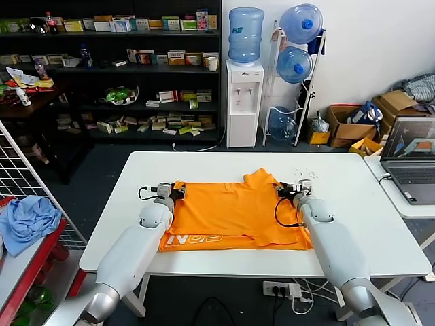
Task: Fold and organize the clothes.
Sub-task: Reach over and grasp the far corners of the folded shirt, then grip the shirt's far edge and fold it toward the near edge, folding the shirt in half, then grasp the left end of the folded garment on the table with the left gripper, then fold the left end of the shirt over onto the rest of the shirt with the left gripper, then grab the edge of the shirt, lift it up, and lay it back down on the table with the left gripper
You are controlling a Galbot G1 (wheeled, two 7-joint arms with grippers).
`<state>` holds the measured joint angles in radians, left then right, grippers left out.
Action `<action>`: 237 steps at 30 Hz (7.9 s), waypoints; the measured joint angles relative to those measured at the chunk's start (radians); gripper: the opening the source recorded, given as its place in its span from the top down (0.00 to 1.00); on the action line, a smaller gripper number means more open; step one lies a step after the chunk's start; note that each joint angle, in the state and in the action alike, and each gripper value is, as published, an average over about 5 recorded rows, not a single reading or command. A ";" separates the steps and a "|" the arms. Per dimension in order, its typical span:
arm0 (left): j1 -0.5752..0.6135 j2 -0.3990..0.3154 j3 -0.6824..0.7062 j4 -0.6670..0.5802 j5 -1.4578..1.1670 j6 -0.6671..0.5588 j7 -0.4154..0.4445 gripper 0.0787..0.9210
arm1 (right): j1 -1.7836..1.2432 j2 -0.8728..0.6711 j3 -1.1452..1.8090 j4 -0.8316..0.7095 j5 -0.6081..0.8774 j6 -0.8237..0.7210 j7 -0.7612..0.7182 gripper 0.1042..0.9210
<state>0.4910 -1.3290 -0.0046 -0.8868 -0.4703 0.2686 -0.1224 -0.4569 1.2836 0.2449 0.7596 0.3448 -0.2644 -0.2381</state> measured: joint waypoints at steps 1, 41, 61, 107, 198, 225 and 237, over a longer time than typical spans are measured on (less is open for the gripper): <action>0.003 0.001 0.000 -0.004 -0.003 0.000 0.000 0.68 | 0.000 0.000 -0.001 0.000 -0.001 0.002 0.000 0.83; 0.409 0.273 -0.073 -0.644 -0.069 -0.029 -0.070 0.98 | -0.579 -0.259 0.085 0.818 0.027 -0.070 0.244 0.98; 0.636 0.287 -0.117 -0.820 -0.032 -0.033 -0.106 0.61 | -0.803 -0.274 0.138 0.977 -0.066 -0.079 0.276 0.71; 0.618 0.238 -0.126 -0.772 -0.251 0.054 -0.152 0.94 | -0.834 -0.228 0.128 1.049 -0.083 -0.081 0.318 0.12; 0.496 0.233 -0.002 -0.857 -0.363 -0.005 -0.148 0.12 | -0.768 -0.111 0.090 0.919 -0.220 0.020 0.334 0.12; 0.389 0.360 -0.070 -0.599 -0.370 0.158 0.162 0.12 | -0.788 -0.131 0.119 0.925 -0.214 0.024 0.312 0.12; 0.396 0.359 -0.072 -0.588 -0.369 0.176 0.184 0.34 | -0.790 -0.125 0.117 0.939 -0.215 0.017 0.315 0.12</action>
<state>0.8867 -0.9699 -0.0761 -1.4749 -0.8395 0.4444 0.0619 -1.2473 1.1584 0.3621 1.6989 0.1302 -0.2470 0.0764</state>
